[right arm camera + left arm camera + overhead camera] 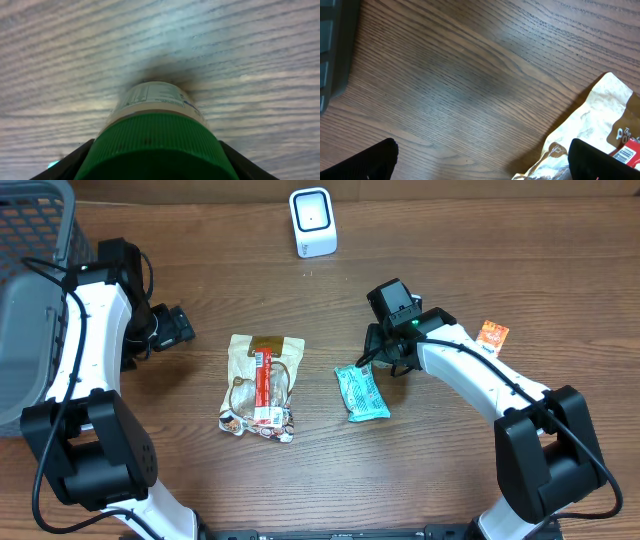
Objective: Scan the item barcode
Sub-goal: 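Lower the right gripper around the green-capped bottle and close it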
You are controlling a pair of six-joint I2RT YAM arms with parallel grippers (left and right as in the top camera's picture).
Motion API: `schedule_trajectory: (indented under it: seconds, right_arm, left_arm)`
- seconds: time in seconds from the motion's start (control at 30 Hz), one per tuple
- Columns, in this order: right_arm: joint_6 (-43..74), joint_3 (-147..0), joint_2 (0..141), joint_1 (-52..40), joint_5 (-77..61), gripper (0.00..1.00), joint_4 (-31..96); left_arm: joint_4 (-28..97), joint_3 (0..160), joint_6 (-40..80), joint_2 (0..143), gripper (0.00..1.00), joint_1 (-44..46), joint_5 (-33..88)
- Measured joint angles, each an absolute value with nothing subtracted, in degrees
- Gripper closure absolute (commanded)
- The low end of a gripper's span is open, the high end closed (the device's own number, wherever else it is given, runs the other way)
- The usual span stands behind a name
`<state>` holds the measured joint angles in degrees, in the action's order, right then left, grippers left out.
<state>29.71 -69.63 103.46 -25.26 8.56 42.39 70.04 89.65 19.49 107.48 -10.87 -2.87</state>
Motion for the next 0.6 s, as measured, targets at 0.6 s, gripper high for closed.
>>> schedule_trajectory:
  seconds: [0.6]
  right_arm:
    - [27.8, -69.1, 103.5, -25.3, 8.5, 0.09, 41.1]
  left_arm:
    - [70.0, 89.6, 19.5, 107.5, 0.0, -10.9, -2.9]
